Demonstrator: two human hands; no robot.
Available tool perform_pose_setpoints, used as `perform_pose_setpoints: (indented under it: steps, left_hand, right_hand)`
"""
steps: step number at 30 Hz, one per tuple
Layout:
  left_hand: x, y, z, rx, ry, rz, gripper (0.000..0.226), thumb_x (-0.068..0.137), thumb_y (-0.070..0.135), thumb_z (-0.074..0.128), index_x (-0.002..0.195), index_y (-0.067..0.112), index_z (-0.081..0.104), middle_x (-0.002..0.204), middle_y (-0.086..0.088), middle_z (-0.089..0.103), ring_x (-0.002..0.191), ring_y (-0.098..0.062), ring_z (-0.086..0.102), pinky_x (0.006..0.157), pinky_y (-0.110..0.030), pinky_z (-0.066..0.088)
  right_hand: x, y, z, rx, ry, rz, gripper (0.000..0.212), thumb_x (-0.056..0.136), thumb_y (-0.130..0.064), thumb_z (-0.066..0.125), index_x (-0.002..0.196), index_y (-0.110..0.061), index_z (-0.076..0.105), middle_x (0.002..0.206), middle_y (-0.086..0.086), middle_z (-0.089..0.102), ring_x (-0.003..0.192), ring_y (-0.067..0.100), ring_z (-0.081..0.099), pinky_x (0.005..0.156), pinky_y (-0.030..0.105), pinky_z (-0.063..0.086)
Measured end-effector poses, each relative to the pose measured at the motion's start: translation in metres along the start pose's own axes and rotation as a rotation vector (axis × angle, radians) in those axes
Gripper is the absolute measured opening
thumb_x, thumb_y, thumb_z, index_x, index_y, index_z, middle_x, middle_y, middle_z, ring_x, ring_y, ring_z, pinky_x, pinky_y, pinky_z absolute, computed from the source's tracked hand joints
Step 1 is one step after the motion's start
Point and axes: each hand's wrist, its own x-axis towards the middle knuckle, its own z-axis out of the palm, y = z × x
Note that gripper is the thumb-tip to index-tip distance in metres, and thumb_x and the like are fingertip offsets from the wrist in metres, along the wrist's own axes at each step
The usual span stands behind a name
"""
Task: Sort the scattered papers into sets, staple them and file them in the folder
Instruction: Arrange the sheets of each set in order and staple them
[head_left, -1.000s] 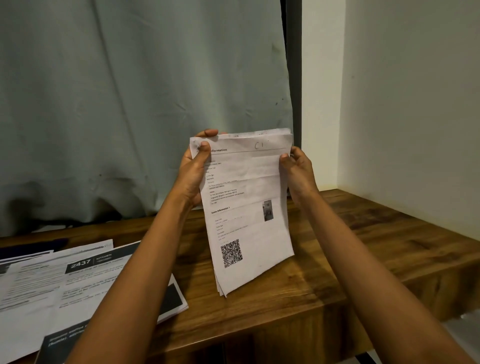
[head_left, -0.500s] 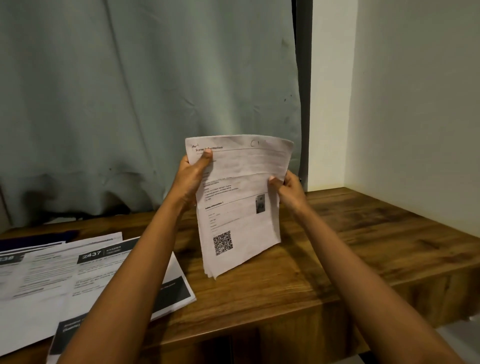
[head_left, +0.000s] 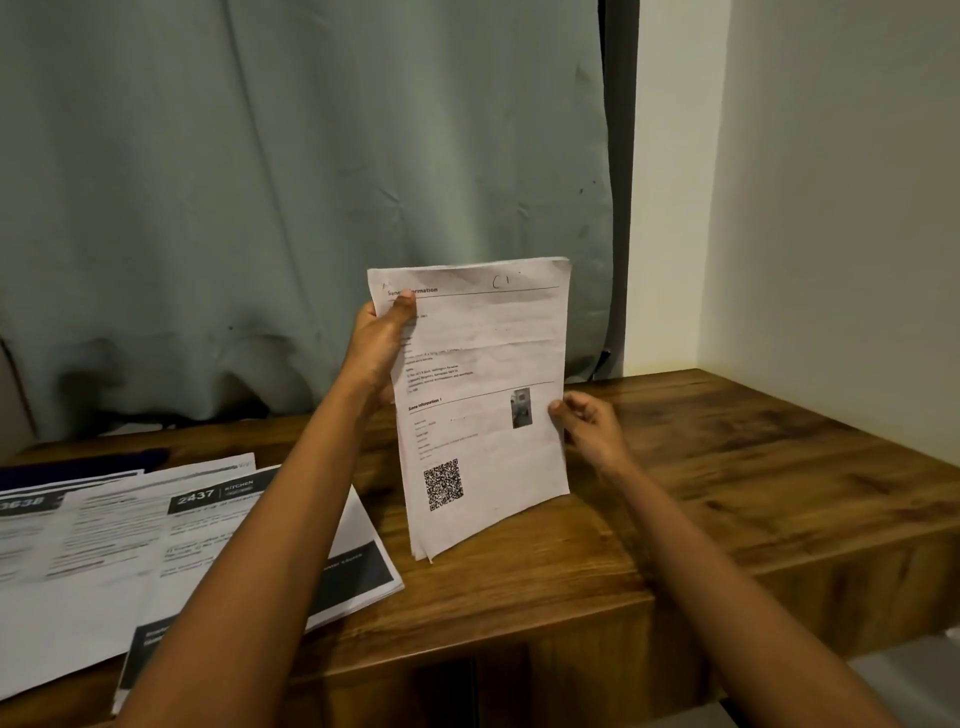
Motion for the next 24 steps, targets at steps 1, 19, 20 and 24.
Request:
perform_pose_setpoints:
  steps: [1, 19, 20, 24]
  left_hand:
    - [0.0, 0.001, 0.001, -0.007, -0.008, 0.002, 0.02, 0.097, 0.023, 0.055, 0.111, 0.009, 0.057, 0.097, -0.008, 0.069, 0.085, -0.024, 0.069, 0.069, -0.038, 0.06]
    - [-0.011, 0.017, 0.0, -0.208, -0.3, 0.099, 0.026, 0.093, 0.038, 0.044, 0.107, 0.021, 0.058, 0.121, -0.003, 0.066, 0.111, -0.025, 0.061, 0.094, -0.044, 0.052]
    - [-0.012, 0.017, 0.001, -0.209, -0.299, 0.103, 0.027, 0.09, 0.04, 0.045, 0.103, 0.02, 0.058, 0.119, -0.002, 0.067, 0.112, -0.025, 0.061, 0.097, -0.045, 0.05]
    - [-0.011, 0.016, 0.003, -0.231, -0.327, 0.114, 0.02, 0.088, 0.036, 0.047, 0.094, 0.019, 0.056, 0.115, -0.002, 0.069, 0.111, -0.023, 0.062, 0.097, -0.043, 0.05]
  right_hand:
    - [-0.001, 0.0, 0.0, -0.009, 0.0, 0.013, 0.011, 0.095, -0.022, 0.054, 0.097, -0.019, 0.064, 0.099, -0.003, 0.07, 0.094, 0.016, 0.068, 0.07, 0.026, 0.057]
    - [0.024, -0.075, 0.02, 0.231, 0.156, -0.059, 0.018, 0.099, -0.02, 0.049, 0.106, -0.011, 0.064, 0.094, -0.004, 0.069, 0.085, 0.013, 0.065, 0.078, 0.029, 0.056]
    - [0.024, -0.076, 0.021, 0.237, 0.157, -0.059, 0.019, 0.099, -0.02, 0.049, 0.107, -0.01, 0.063, 0.094, -0.005, 0.069, 0.084, 0.011, 0.065, 0.077, 0.028, 0.056]
    - [0.025, -0.085, 0.024, 0.25, 0.157, -0.088, 0.023, 0.1, -0.023, 0.047, 0.114, -0.012, 0.061, 0.1, -0.005, 0.068, 0.086, 0.008, 0.065, 0.07, 0.02, 0.055]
